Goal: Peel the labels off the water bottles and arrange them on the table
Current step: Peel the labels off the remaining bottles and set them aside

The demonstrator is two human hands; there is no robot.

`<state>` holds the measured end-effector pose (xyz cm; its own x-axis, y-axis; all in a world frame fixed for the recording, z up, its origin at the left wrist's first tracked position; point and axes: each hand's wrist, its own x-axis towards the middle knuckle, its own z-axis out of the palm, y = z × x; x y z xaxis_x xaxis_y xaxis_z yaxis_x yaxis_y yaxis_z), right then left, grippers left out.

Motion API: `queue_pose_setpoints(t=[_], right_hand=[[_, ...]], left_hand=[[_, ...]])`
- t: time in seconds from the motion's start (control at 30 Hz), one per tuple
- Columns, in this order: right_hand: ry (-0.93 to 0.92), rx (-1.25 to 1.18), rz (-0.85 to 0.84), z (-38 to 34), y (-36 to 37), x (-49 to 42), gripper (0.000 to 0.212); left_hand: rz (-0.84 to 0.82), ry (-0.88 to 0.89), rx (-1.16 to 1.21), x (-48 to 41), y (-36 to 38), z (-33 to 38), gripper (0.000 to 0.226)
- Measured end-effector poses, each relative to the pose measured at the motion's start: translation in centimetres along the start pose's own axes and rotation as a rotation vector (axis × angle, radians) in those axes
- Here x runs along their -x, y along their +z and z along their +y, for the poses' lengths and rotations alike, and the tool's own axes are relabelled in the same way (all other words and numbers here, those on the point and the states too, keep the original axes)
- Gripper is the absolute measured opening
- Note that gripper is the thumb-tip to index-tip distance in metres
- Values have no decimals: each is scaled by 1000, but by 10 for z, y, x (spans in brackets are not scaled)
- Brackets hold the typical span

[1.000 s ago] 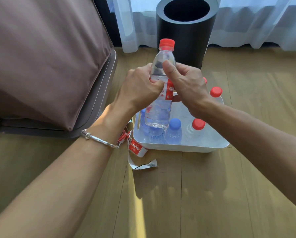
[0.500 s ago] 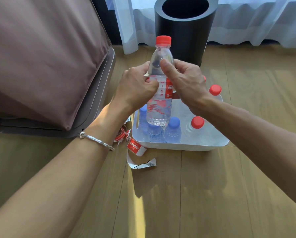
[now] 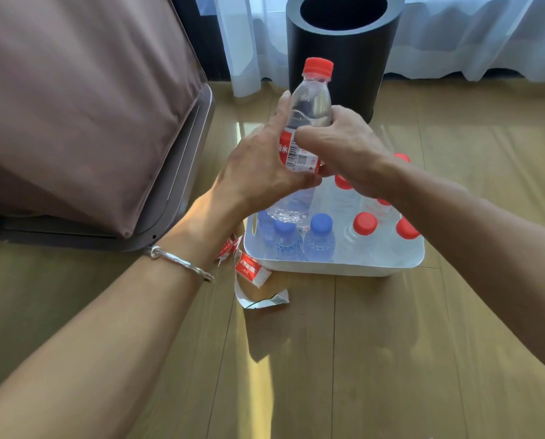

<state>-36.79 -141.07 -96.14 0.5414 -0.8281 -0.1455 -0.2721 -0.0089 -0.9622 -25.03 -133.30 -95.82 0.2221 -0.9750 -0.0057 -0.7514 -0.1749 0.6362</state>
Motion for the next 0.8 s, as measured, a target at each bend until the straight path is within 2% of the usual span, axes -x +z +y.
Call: queue_pose_setpoints(t=[0.1,0.2,0.33,0.53,0.7,0.8], right_hand=[[20,2,-56,3,-4,-1,15],[41,-24,-76,8,-8,0,27],[52,-16,-122,11,-9,1,34],[8,-15,-119,9,-5,2,21],[15,-11,-140,11,-7,1,26],[-20,-9,-47,16,-6,1,27]], left_hand=[[-3,11,-59,-1,-2,0,114],[-3,30,-147,-1,-3,-1,113],[-34,20,-93,0,-4,-4,111],[-14,12,-70,0,-1,-7,111],[-16,10,-59,2,-2,-7,110],[-17,11,-27,3,-3,-5,109]])
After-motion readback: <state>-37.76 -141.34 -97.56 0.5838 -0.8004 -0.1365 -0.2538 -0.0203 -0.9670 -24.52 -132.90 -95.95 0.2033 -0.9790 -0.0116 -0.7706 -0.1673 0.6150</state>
